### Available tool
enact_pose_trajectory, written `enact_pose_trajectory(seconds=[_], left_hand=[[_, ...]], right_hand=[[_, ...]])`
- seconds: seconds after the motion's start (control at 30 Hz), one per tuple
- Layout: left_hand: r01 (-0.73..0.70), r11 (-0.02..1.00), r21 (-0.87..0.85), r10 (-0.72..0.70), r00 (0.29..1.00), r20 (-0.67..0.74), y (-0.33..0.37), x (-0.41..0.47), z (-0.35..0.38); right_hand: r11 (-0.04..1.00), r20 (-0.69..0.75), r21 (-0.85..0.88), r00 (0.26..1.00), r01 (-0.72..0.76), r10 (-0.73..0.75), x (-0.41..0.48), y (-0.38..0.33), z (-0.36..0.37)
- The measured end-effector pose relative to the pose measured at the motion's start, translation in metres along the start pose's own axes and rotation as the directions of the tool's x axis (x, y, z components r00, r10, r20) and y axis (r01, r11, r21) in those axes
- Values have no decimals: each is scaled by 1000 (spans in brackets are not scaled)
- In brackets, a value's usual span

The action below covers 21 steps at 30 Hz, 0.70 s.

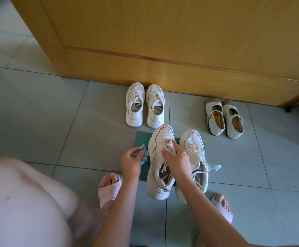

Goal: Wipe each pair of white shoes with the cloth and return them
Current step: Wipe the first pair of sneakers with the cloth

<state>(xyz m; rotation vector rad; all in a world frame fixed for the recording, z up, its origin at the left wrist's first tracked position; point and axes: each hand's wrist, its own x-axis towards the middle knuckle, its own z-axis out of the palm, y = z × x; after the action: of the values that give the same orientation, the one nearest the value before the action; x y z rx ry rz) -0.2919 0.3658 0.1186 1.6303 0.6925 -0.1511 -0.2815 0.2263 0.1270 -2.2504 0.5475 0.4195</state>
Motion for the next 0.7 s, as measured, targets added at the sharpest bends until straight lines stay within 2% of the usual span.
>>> enact_pose_trajectory(seconds=[0.27,0.4,0.7], left_hand=[[-186,973,138,178,982,69,37,76,43],[-194,961,199,165,974,154,19,85,54],[-232,950,210,206,969,140,-7,56,39]], right_hand=[[998,-32,-55,999,17,-19,4,-5,-5],[999,-41,-42,999,3,-4,5,-3,-4],[1000,-27,-12,1000,-6,6,5,-2,-2]])
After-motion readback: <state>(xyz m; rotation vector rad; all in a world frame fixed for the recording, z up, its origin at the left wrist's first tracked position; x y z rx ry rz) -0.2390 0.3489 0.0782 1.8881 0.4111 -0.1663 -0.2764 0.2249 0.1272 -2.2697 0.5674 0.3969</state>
